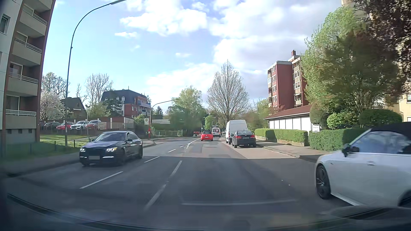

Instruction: Follow the waypoints while adhering to traffic rules and regulations

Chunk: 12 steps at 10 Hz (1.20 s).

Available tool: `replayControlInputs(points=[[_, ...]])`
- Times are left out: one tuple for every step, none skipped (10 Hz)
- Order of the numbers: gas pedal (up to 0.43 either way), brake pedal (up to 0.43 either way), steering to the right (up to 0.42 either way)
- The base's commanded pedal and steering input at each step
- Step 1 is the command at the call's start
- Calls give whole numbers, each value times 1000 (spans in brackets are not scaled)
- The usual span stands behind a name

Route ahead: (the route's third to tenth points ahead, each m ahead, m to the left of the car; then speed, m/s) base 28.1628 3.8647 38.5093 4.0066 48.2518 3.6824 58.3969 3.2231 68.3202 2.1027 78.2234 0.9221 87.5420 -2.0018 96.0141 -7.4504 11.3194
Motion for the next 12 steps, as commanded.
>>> replayControlInputs(points=[[98, 0, -27], [87, 0, -27], [87, 0, -27], [87, 0, -27], [67, 0, -25], [67, 0, -19], [59, 0, -14], [47, 0, -12], [47, 0, -9], [47, 0, -4], [47, 0, -3], [47, 0, -3]])
